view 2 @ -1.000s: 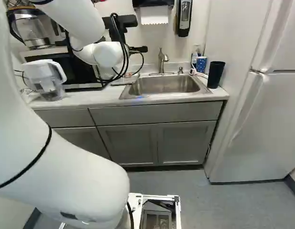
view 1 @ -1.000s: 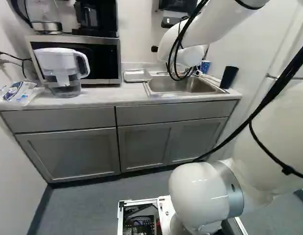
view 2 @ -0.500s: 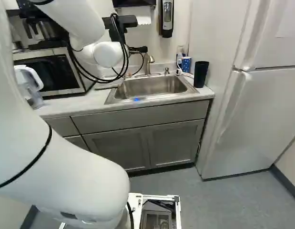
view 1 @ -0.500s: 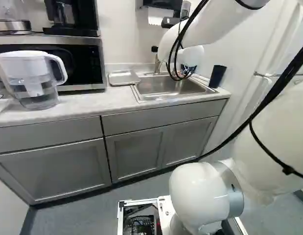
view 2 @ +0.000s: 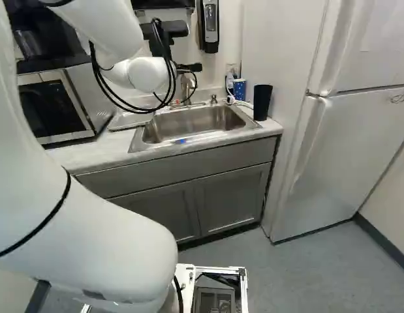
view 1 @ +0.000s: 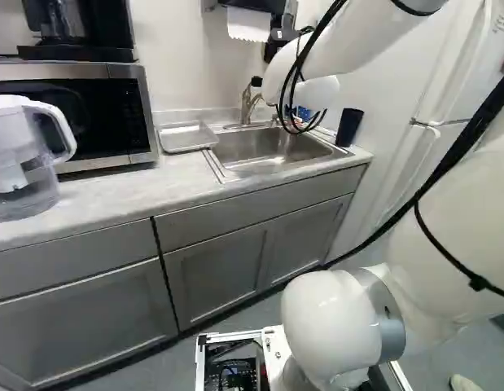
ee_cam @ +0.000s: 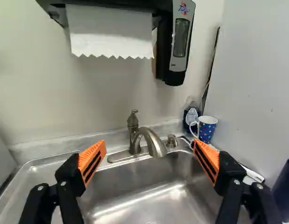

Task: Rinse the cup and place it in the tray

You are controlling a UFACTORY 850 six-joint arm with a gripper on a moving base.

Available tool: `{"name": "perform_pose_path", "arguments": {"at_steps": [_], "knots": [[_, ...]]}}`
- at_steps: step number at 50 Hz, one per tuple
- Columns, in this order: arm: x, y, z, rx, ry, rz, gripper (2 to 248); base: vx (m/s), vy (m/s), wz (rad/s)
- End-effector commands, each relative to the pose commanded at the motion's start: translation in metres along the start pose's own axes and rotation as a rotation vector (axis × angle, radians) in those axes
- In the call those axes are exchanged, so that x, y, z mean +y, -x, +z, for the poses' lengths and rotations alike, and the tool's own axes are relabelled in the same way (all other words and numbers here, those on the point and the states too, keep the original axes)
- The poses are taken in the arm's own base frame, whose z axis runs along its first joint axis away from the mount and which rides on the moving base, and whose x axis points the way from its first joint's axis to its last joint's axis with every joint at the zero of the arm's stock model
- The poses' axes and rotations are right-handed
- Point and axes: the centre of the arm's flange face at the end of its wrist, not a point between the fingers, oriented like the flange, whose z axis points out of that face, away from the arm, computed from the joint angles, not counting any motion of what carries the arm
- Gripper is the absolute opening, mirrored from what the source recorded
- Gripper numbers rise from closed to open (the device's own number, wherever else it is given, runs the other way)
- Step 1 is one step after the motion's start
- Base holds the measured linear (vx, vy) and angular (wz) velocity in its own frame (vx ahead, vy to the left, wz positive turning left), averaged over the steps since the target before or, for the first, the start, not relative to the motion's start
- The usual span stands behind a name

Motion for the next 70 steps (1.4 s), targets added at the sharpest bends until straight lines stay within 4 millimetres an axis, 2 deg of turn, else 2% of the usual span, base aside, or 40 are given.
{"name": "perform_pose_path", "arguments": {"at_steps": [11,70], "knots": [[0.0,0.0,0.0,0.0,0.0,0.0,247,0.075,0.025,-0.149],[0.0,0.0,0.0,0.0,0.0,0.0,247,0.04,0.017,-0.008]]}}
